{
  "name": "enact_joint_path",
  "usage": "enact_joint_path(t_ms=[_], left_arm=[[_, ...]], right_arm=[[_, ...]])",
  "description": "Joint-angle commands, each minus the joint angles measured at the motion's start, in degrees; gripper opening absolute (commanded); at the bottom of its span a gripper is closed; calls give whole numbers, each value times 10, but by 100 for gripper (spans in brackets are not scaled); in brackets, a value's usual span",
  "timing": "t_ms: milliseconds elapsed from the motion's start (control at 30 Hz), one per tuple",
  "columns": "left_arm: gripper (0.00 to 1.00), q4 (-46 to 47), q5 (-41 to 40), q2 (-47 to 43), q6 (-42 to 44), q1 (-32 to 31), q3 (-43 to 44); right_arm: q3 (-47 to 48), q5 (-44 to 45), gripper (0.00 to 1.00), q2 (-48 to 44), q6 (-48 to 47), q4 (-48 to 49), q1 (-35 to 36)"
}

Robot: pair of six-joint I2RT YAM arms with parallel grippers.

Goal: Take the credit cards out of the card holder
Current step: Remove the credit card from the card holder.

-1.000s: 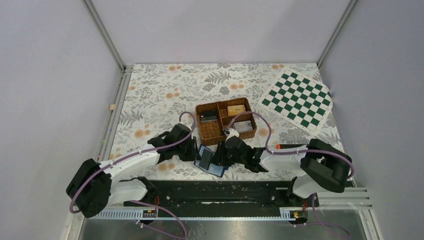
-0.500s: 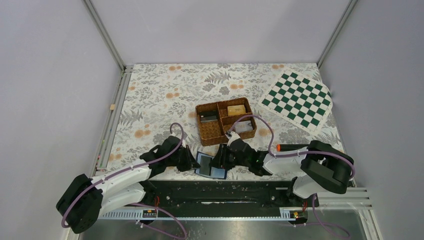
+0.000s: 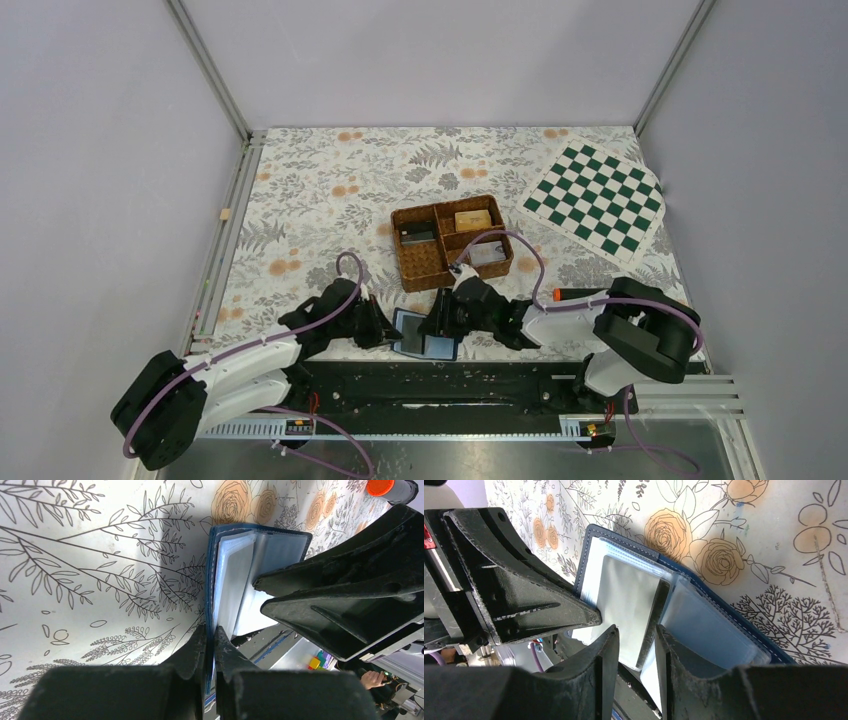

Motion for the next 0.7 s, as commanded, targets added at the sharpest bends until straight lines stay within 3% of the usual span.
enact_joint_path(t_ms=[0,200,333,667], left_arm=[[0,-1,-1,-1,-5,1,-8],[0,-23,-17,-1,-3,1,-13],[0,-71,-49,-2,14,1,1],[0,-40,-31,25,17,1,-7]], right_arm=[[21,3,39,12,12,-19,-4],[28,19,39,26,4,-59,-4],[27,1,39,47,7,-26,-4],[27,-7,40,69,17,-3,-4]])
